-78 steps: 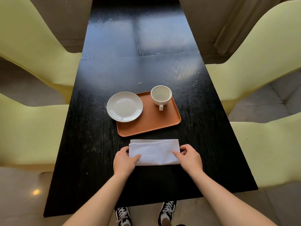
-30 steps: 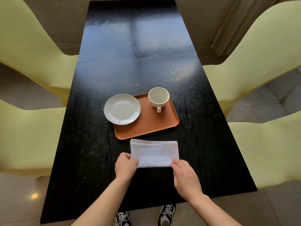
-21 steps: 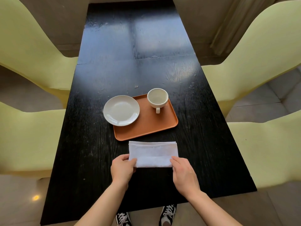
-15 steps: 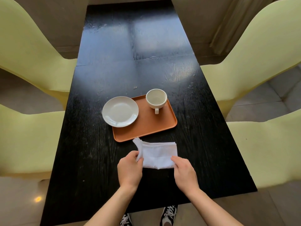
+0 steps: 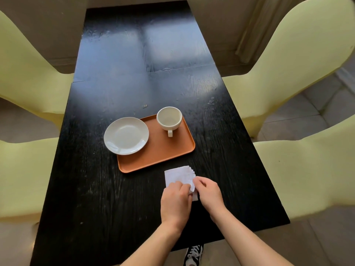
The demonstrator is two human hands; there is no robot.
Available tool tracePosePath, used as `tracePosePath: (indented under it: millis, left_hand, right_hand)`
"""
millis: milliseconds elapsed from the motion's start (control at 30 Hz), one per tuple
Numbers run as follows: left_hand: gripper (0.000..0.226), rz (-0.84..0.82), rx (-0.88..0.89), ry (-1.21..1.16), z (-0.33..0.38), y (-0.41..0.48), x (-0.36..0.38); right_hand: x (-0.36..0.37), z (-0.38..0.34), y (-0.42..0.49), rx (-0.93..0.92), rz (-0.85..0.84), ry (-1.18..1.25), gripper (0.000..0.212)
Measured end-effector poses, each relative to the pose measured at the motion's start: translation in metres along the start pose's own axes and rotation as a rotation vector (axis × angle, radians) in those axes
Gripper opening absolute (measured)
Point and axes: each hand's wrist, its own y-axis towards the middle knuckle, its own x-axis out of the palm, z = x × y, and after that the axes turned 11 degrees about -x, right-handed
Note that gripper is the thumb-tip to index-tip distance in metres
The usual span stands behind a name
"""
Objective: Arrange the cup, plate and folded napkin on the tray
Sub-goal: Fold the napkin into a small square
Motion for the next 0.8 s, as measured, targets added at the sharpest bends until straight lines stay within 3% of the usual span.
tracePosePath:
  millis: [67, 267, 467, 633, 700, 800]
  left_hand:
    - [0.013, -0.004, 0.061, 0.021, -0.003, -0.001, 0.006]
    - [0.004, -0.103, 0.158, 0.006, -0.024, -0.006, 0.017]
    - [0.041, -0.197, 0.261, 0.206, -0.037, -0.016, 0.015]
    - [0.073, -0.375, 0.284, 0.302, -0.046, -0.024, 0.022]
    - [0.079, -0.436, 0.282, 0.314, -0.049, -0.025, 0.024]
    - [0.083, -0.464, 0.287, 0.340, -0.051, -0.025, 0.027]
  right_hand:
    - [0.001, -0.001, 0.003, 0.002, 0.007, -0.014, 0.011]
    - [0.001, 0.000, 0.009, 0.009, 0.013, -0.123, 0.023]
    - [0.001, 0.006, 0.014, -0.020, 0.035, -0.208, 0.031]
    - [0.005, 0.009, 0.013, -0.051, 0.042, -0.275, 0.031]
    - [0.006, 0.007, 0.014, -0.130, 0.049, -0.349, 0.037]
    - [0.009, 0.005, 0.016, -0.389, -0.046, -0.580, 0.051]
